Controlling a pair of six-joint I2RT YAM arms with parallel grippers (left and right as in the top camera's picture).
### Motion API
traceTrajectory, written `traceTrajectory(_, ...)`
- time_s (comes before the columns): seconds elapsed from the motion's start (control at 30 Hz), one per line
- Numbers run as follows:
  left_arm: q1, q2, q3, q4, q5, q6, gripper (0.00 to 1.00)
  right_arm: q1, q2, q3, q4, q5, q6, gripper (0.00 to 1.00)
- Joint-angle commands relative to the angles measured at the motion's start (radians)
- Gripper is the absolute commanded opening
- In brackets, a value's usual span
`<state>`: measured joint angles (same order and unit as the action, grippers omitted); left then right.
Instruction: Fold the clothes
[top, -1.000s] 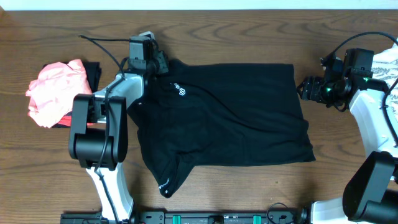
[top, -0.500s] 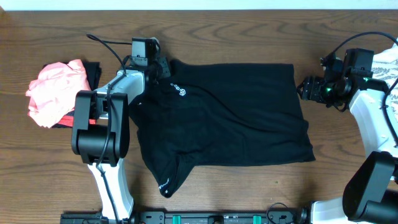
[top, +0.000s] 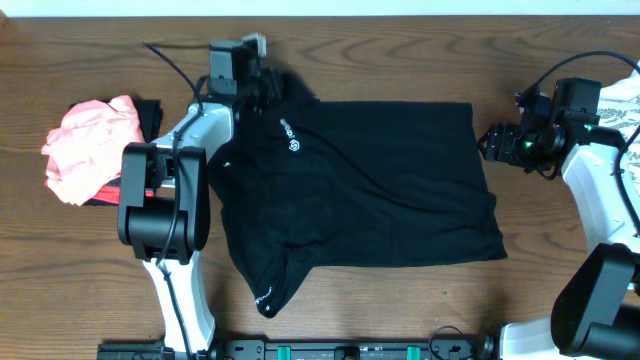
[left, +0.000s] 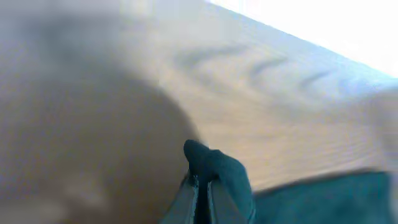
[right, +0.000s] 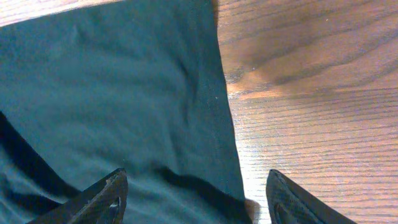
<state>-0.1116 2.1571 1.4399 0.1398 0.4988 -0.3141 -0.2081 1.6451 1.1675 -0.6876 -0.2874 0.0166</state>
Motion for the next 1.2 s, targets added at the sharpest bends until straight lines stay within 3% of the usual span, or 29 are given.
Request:
traceTrajectory(0.0,-0.006,-0.006,0.045,0.025,0.031,0.003,0.06,0.006,0.010,-0.004,-0.001,0.004,-0.014,0.69)
traceTrajectory(0.5,-0.009,-0.019,0.049,0.035,-0.364,0.014,0.06,0.006,0.010,-0.004,-0.003,0.019,-0.014,0.69)
traceTrajectory(0.67,-0.015,-0.019,0.049,-0.005,-0.372,0.014,0.06,0.007,0.010,-0.004,0.061,0.016,-0.025,0.69)
traceTrajectory(0.7,-0.019,-0.019,0.049,-0.020,-0.369,0.014,0.06,0.009,0.010,-0.004,0.083,0.014,-0.027,0.63)
traceTrajectory(0.77,-0.031,-0.019,0.049,-0.053,-0.369,0.015,0.06,0.015,0.014,-0.004,0.160,0.002,-0.026,0.25)
traceTrajectory(0.8,-0.037,-0.019,0.049,-0.067,-0.369,0.014,0.06,0.019,0.019,-0.004,0.198,-0.008,-0.026,0.09)
traceTrajectory(0.83,-0.045,-0.019,0.049,-0.082,-0.369,0.015,0.06,0.026,0.030,-0.004,0.250,-0.024,-0.026,0.01)
traceTrajectory(1.17,-0.082,-0.019,0.049,-0.212,-0.369,0.014,0.06,0.101,0.294,-0.003,0.639,-0.073,-0.033,0.01)
